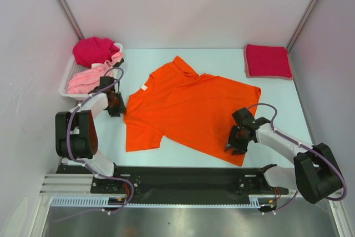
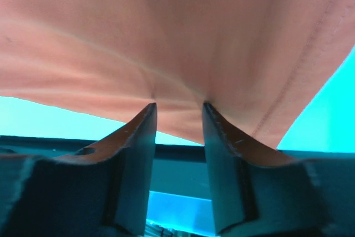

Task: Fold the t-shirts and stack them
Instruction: Flatten the tshirt out

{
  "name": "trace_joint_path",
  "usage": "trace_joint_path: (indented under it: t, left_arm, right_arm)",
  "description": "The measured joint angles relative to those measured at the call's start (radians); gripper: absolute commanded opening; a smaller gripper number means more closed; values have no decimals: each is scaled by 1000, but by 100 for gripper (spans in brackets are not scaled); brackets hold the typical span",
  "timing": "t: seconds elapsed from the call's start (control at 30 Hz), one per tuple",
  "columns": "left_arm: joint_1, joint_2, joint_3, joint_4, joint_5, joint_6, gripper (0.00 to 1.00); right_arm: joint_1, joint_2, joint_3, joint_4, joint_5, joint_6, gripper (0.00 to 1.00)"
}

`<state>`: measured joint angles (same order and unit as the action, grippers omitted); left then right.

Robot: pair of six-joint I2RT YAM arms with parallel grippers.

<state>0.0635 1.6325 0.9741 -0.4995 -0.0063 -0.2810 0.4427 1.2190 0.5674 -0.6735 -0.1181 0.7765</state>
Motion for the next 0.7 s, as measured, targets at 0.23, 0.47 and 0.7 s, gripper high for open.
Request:
trace_joint_path:
  t: [0.23, 0.47, 0.7]
  left_arm:
    - [-1, -175, 1, -26, -11, -6, 52]
    - [-48, -303, 12, 141, 136, -80, 59]
    - [-225, -60, 132, 476, 208, -253, 54]
  right_arm:
    - [-181, 60, 164, -89, -19, -103, 60]
    - [-389, 203, 446, -69, -18, -227, 72]
    - [-555, 383, 616, 26, -8, -275, 65]
